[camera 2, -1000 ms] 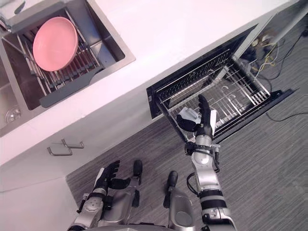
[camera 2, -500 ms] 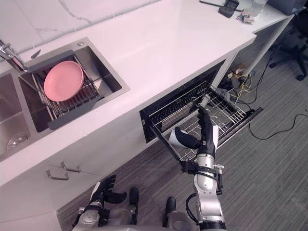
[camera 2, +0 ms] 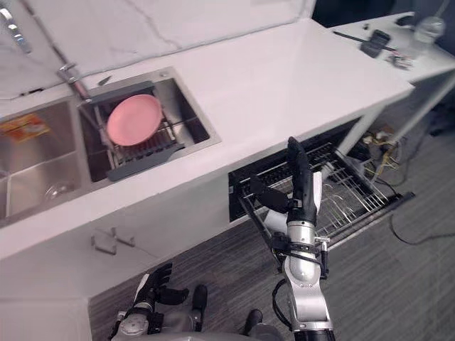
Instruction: Walk over to the sink, pick up the cup, carry it to the dishwasher, place the cup inside the dishwasher, then close the dishwasher door
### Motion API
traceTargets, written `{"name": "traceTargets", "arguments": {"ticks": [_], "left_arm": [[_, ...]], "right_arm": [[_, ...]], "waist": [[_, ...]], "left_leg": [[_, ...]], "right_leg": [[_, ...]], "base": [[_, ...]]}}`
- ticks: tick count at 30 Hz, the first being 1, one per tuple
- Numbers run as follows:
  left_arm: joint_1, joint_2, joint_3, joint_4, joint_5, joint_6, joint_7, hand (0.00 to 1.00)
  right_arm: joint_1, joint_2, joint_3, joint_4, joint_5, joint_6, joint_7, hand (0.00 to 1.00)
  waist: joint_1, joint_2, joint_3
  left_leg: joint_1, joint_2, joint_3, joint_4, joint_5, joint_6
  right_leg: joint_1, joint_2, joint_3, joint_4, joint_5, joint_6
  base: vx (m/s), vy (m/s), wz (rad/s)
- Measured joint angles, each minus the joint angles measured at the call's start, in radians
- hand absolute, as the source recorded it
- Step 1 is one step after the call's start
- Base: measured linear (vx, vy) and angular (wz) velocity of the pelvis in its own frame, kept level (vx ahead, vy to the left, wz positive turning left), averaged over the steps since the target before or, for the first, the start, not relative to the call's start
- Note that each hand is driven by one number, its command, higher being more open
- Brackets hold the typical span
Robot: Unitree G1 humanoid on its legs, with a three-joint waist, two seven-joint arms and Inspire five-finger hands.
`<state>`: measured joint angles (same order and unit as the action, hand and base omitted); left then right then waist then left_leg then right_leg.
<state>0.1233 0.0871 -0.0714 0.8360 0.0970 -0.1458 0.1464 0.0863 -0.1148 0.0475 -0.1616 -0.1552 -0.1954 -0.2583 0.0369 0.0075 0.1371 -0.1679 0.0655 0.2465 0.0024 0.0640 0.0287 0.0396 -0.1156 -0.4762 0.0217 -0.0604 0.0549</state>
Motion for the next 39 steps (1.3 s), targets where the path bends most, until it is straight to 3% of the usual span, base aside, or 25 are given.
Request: {"name": "traceTargets", "arguments": {"ticks": [2,6,8,9,10,11,12,13,14,15,16,18,20,21,22,23,24,25,27,30,32,33,34,36,39], "left_arm": [[0.0,-0.008,0.002,0.0,0.0,0.0,0.002,0.9],[0.001,-0.006,-0.001,0.0,0.003,-0.007,0.008,0.9],[0.001,0.001,-0.001,-0.004,0.002,-0.007,0.008,0.9],[0.001,0.013,-0.002,-0.007,0.002,-0.012,0.008,0.9],[0.001,0.024,-0.003,-0.009,0.002,-0.013,0.008,0.9],[0.0,0.025,-0.004,-0.008,0.002,-0.014,0.009,0.9],[0.0,0.03,-0.009,0.001,0.003,-0.015,0.009,0.9],[0.001,0.038,-0.018,0.003,0.003,-0.015,0.008,0.9],[0.001,0.04,-0.02,0.005,0.003,-0.015,0.008,0.9],[0.004,0.039,-0.023,0.008,0.004,-0.012,0.009,0.9],[0.004,0.041,-0.024,0.015,0.004,-0.011,0.008,0.9],[-0.002,0.042,-0.024,0.027,0.004,-0.011,0.009,0.9],[-0.003,0.049,-0.027,0.036,0.005,-0.012,0.007,0.9],[-0.004,0.052,-0.027,0.041,0.005,-0.012,0.004,0.9],[-0.009,0.052,-0.026,0.053,0.016,-0.011,0.005,0.9],[-0.008,0.038,-0.023,0.062,0.022,-0.011,0.008,0.9],[-0.008,0.032,-0.022,0.063,0.022,-0.012,0.012,0.9],[-0.008,0.032,-0.021,0.063,0.022,-0.012,0.013,0.9],[-0.014,0.027,-0.015,0.064,0.022,-0.012,0.01,0.9],[-0.036,0.008,-0.01,0.06,0.017,0.016,-0.014,0.9],[-0.046,-0.007,-0.015,0.064,0.021,0.022,-0.037,0.9],[-0.046,-0.017,-0.022,0.063,0.035,0.022,-0.04,0.9],[-0.048,-0.011,-0.028,0.06,0.042,0.023,-0.044,0.9],[-0.049,0.004,-0.035,0.039,0.042,0.012,-0.032,0.9],[-0.047,0.008,-0.034,0.043,0.043,0.006,-0.01,0.9]], "right_arm": [[-0.024,-0.038,0.001,0.004,-0.041,0.003,-0.004,0.9],[-0.078,-0.041,0.063,0.003,-0.121,0.004,0.001,0.9],[-0.083,-0.041,0.079,0.006,-0.154,0.004,0.004,0.9],[-0.084,-0.039,0.081,0.015,-0.168,0.004,0.005,0.9],[-0.084,-0.041,0.08,0.03,-0.181,0.005,0.004,0.9],[-0.087,-0.045,0.081,0.041,-0.192,0.008,0.004,0.9],[-0.088,-0.05,0.082,0.056,-0.203,0.018,0.005,0.9],[-0.088,-0.059,0.081,0.067,-0.207,0.024,0.004,0.9],[-0.088,-0.064,0.08,0.069,-0.214,0.028,0.004,0.9],[-0.088,-0.069,0.08,0.068,-0.232,0.028,0.004,0.9],[-0.09,-0.078,0.08,0.065,-0.235,0.028,0.004,0.9],[-0.101,-0.087,0.079,0.064,-0.241,0.028,0.004,0.9],[-0.105,-0.087,0.078,0.048,-0.241,0.028,0.003,0.9],[-0.103,-0.088,0.078,0.037,-0.241,0.028,0.002,0.9],[-0.101,-0.092,0.075,0.036,-0.241,0.027,0.002,0.9],[-0.089,-0.1,0.069,0.035,-0.24,0.027,0.002,0.9],[-0.083,-0.102,0.066,0.033,-0.24,0.027,0.002,0.9],[-0.077,-0.101,0.064,0.032,-0.24,0.027,0.002,0.9],[-0.046,-0.098,0.043,0.031,-0.239,0.028,0.004,0.9],[-0.024,-0.099,0.006,0.014,-0.238,0.029,0.003,0.9],[-0.029,-0.099,-0.012,-0.013,-0.235,0.027,-0.011,0.9],[-0.036,-0.099,-0.028,-0.014,-0.231,0.028,-0.014,0.9],[-0.035,-0.087,-0.032,-0.011,-0.231,0.029,-0.014,0.9],[-0.032,-0.077,-0.03,-0.011,-0.231,0.029,-0.012,0.9],[-0.026,-0.077,-0.029,-0.01,-0.232,0.029,-0.01,0.9]], "waist": [[0.012,0.009,-0.004],[0.028,-0.003,-0.01],[0.03,-0.02,-0.004],[0.029,-0.043,-0.001],[0.026,-0.065,0.0],[0.023,-0.069,0.002],[0.013,-0.068,0.001],[-0.004,-0.07,0.002],[-0.013,-0.068,0.002],[-0.032,-0.064,0.005],[-0.043,-0.062,0.006],[-0.043,-0.067,0.003],[-0.051,-0.076,-0.003],[-0.055,-0.094,-0.013],[-0.059,-0.085,-0.015],[-0.049,-0.05,-0.028],[-0.04,-0.036,-0.032],[-0.037,-0.029,-0.031],[-0.038,-0.023,-0.026],[-0.038,-0.005,0.007],[-0.039,0.019,0.023],[-0.038,0.041,0.029],[-0.031,0.039,0.033],[-0.033,0.004,0.053],[-0.03,-0.004,0.049]], "left_leg": [[-0.004,0.014,0.047,0.022,0.025,0.0],[0.034,-0.043,0.026,-0.007,0.009,0.02],[0.055,-0.076,0.031,-0.007,-0.009,0.037],[0.067,-0.105,0.04,0.008,-0.028,0.047],[0.07,-0.124,0.039,0.039,-0.063,0.054],[0.075,-0.129,0.033,0.047,-0.076,0.061],[0.082,-0.131,0.014,0.067,-0.095,0.065],[0.091,-0.127,-0.017,0.082,-0.111,0.071],[0.098,-0.124,-0.038,0.084,-0.117,0.078],[0.107,-0.114,-0.08,0.085,-0.123,0.079],[0.115,-0.107,-0.114,0.083,-0.123,0.075],[0.132,-0.107,-0.14,0.075,-0.119,0.066],[0.138,-0.119,-0.152,0.085,-0.121,0.054],[0.138,-0.142,-0.151,0.104,-0.127,0.046],[0.137,-0.142,-0.154,0.118,-0.134,0.04],[0.127,-0.119,-0.158,0.149,-0.157,0.015],[0.119,-0.103,-0.159,0.172,-0.179,0.014],[0.112,-0.091,-0.161,0.196,-0.194,0.011],[0.061,-0.046,-0.159,0.344,-0.255,-0.04],[-0.048,0.012,-0.127,0.666,-0.287,-0.075],[-0.067,0.034,-0.117,0.62,-0.319,-0.068],[-0.044,0.05,-0.125,0.473,-0.261,-0.062],[-0.012,0.032,-0.122,0.403,-0.245,-0.037],[0.026,-0.004,-0.118,0.313,-0.195,-0.029],[0.065,-0.025,-0.1,0.23,-0.155,-0.023]], "right_leg": [[0.011,-0.012,-0.03,0.026,-0.017,0.017],[0.036,-0.064,-0.021,0.052,-0.043,0.049],[0.025,-0.119,-0.022,0.137,-0.104,0.057],[0.013,-0.168,-0.021,0.211,-0.15,0.068],[0.008,-0.208,-0.019,0.285,-0.185,0.06],[-0.001,-0.222,-0.003,0.338,-0.182,0.055],[-0.044,-0.236,0.061,0.453,-0.162,-0.003],[-0.089,-0.229,0.146,0.567,-0.119,-0.077],[-0.121,-0.219,0.19,0.626,-0.095,-0.113],[-0.153,-0.165,0.278,0.655,-0.15,-0.07],[-0.176,-0.103,0.346,0.627,-0.199,-0.054],[-0.212,-0.039,0.411,0.539,-0.216,-0.046],[-0.22,-0.014,0.416,0.402,-0.19,-0.041],[-0.218,-0.02,0.417,0.319,-0.094,-0.03],[-0.205,-0.024,0.423,0.316,-0.087,0.014],[-0.169,-0.004,0.407,0.264,-0.081,0.008],[-0.143,0.011,0.4,0.232,-0.078,0.003],[-0.13,0.023,0.394,0.214,-0.073,-0.002],[-0.08,0.056,0.365,0.164,-0.061,-0.014],[0.026,0.081,0.349,0.1,-0.055,-0.023],[0.03,0.082,0.346,0.101,-0.055,-0.023],[0.029,0.091,0.35,0.099,-0.057,-0.02],[0.028,0.083,0.361,0.095,-0.059,-0.017],[0.025,0.056,0.37,0.089,-0.059,-0.016],[0.016,0.041,0.401,0.083,-0.058,-0.006]], "base": [[0.06,0.076,0.63],[0.05,0.133,0.24],[0.07,0.147,0.15],[0.15,0.165,0.17],[0.16,0.141,0.14],[0.17,0.138,0.2],[0.17,0.128,0.38],[0.15,0.116,0.54],[0.25,0.081,0.78],[0.26,0.036,0.88],[0.26,0.036,0.85],[0.22,-0.005,0.63],[0.24,-0.023,0.65],[0.17,-0.038,0.63],[0.28,-0.068,0.63],[0.25,-0.07,0.33],[0.26,-0.068,0.15],[0.23,-0.1,0.09],[0.22,-0.117,0.21],[0.17,-0.038,0.14],[0.09,0.049,0.05],[0.05,0.102,-0.03],[0.04,0.089,0.0],[-0.01,0.045,0.08],[-0.02,0.012,-0.08]]}}
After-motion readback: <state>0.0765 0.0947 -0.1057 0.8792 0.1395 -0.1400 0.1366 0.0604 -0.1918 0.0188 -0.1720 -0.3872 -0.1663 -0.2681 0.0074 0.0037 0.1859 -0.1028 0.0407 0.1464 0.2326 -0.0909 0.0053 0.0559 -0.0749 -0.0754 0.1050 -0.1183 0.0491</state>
